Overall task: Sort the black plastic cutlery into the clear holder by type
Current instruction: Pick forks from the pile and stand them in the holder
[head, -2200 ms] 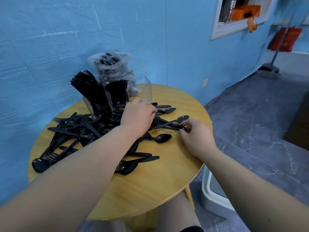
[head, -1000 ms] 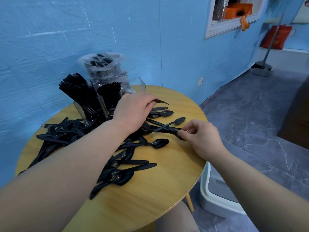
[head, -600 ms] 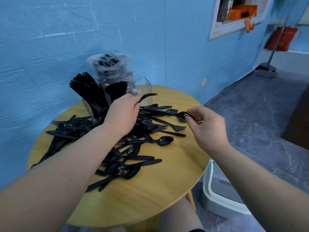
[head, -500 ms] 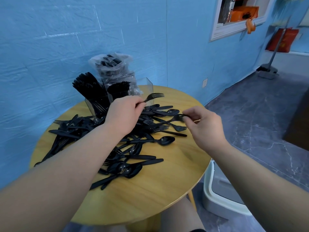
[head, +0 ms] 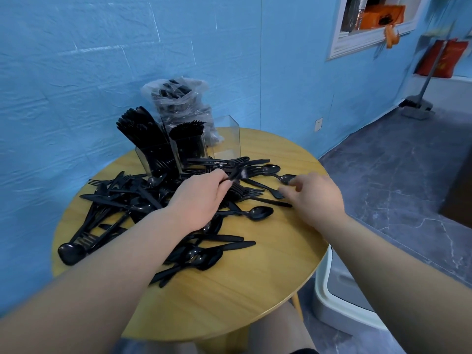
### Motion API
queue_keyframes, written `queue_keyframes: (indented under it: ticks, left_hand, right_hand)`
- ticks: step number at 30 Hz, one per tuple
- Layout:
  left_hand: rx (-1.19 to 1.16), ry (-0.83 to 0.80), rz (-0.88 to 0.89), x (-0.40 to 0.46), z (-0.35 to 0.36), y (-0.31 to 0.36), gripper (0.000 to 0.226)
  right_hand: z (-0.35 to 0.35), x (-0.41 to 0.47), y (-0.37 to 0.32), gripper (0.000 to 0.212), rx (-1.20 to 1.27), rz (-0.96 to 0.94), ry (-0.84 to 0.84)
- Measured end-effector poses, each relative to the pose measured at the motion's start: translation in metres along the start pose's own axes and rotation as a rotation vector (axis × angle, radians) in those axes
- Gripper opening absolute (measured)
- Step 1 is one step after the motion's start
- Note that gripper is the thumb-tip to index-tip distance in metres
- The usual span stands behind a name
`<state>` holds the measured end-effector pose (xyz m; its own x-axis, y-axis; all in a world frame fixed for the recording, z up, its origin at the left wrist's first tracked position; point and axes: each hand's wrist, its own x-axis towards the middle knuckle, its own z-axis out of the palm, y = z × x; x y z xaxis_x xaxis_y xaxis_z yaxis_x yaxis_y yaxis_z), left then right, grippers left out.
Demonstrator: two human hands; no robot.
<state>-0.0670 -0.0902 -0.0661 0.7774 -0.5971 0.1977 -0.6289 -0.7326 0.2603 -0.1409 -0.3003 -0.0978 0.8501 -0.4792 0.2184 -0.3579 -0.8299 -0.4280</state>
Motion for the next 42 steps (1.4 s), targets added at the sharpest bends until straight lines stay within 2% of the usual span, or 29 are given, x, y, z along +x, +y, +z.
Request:
queue_keyframes:
  ticks: [2, 6, 8, 11, 13, 15, 19, 22, 27, 31, 33, 35, 38, 42]
  left_hand:
    - [-0.007, 0.021, -0.002, -0.001, 0.001, -0.005, 0.03]
    - [0.002, 0.077, -0.042, -0.002, 0.004, -0.014, 0.035]
    - [-0.003, 0.106, -0.06, -0.002, 0.003, -0.018, 0.036]
    - [-0.005, 0.195, -0.084, -0.001, -0.001, -0.023, 0.034]
    - [0.007, 0.237, -0.1, 0.002, -0.007, -0.025, 0.034]
    - [0.011, 0.265, -0.102, 0.005, -0.013, -0.024, 0.033]
    - [0.036, 0.249, -0.034, 0.008, -0.018, -0.013, 0.031]
    - [0.064, 0.178, 0.024, 0.0, -0.013, -0.008, 0.032]
    - [0.143, 0.299, -0.07, -0.007, -0.016, -0.028, 0.032]
    - [0.162, 0.134, -0.039, -0.01, -0.013, -0.037, 0.031]
    - [0.188, 0.085, -0.058, -0.009, -0.011, -0.039, 0.034]
    - [0.227, 0.057, -0.092, -0.009, -0.01, -0.044, 0.037]
    - [0.266, 0.044, -0.133, -0.01, -0.008, -0.054, 0.038]
    - [0.283, 0.11, -0.153, -0.013, -0.007, -0.062, 0.037]
  right_hand:
    - [0.005, 0.003, 0.001, 0.04, -0.11, 0.003, -0.092]
    - [0.003, 0.008, -0.006, 0.03, -0.05, 0.036, -0.193]
    - [0.002, 0.011, -0.006, 0.02, 0.018, 0.064, -0.179]
    - [-0.003, 0.009, -0.006, 0.009, 0.192, 0.08, 0.018]
    - [-0.01, 0.006, -0.008, 0.009, 0.32, 0.03, 0.217]
    - [-0.018, 0.003, -0.014, 0.008, 0.442, -0.049, 0.311]
    - [-0.018, -0.002, -0.039, 0.008, 0.513, -0.199, 0.109]
    - [-0.01, 0.0, -0.059, 0.01, 0.57, -0.238, 0.045]
    - [-0.004, 0.007, -0.069, 0.015, 0.577, -0.274, -0.049]
    - [0.002, 0.01, -0.077, 0.015, 0.619, -0.259, -0.043]
    - [0.007, 0.012, -0.081, 0.011, 0.668, -0.24, -0.043]
    - [0.014, 0.016, -0.083, 0.016, 0.686, -0.2, -0.045]
    - [0.024, 0.024, -0.082, 0.029, 0.48, -0.197, -0.106]
    - [0.029, 0.031, -0.078, 0.034, 0.165, -0.263, -0.232]
